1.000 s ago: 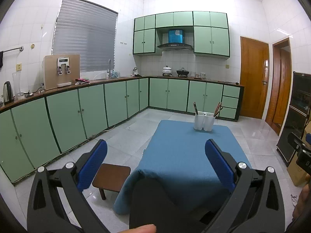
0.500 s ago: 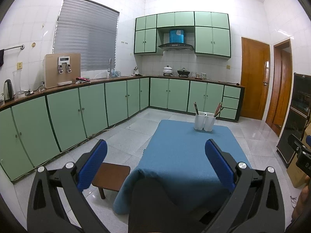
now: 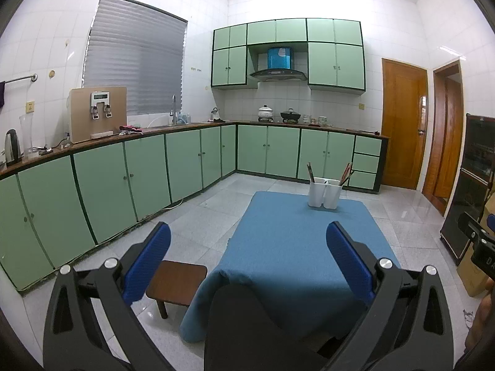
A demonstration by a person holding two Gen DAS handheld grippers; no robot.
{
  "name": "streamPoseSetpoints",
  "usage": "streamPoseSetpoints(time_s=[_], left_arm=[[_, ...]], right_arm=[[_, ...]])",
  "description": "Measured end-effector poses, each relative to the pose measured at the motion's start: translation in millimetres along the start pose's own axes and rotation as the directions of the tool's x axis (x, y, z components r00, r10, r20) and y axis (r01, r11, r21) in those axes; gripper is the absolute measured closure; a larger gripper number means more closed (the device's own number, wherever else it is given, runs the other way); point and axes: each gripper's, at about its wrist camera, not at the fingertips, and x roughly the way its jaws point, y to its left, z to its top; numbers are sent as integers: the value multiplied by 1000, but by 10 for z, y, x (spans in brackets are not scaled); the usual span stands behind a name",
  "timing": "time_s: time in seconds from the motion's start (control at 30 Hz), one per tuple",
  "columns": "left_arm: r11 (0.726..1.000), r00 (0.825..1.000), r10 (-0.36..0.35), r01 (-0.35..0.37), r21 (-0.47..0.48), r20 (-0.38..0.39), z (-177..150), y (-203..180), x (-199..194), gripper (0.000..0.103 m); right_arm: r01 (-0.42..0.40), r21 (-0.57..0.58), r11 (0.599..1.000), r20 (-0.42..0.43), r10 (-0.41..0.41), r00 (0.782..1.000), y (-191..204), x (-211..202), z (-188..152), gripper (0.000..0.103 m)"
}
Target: Organize utensils
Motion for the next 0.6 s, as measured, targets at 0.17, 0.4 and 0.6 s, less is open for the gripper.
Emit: streamPoseSetpoints(time_s=[0.17, 0.4, 0.6], left_arm=[[1000, 1000, -1, 1, 0, -2, -8, -2, -9, 5], [1000, 1000, -4, 4, 1, -1, -2, -1, -19, 5], [1000, 1000, -5, 5, -1, -2, 8, -10, -30, 5]], right_arm=[[2, 1, 1000, 1, -2, 1000, 5, -7, -10, 6], [1, 1, 1000, 1, -1, 1000, 22, -14, -9, 6], [2, 0, 1000, 2, -2, 1000, 25, -25, -17, 6]])
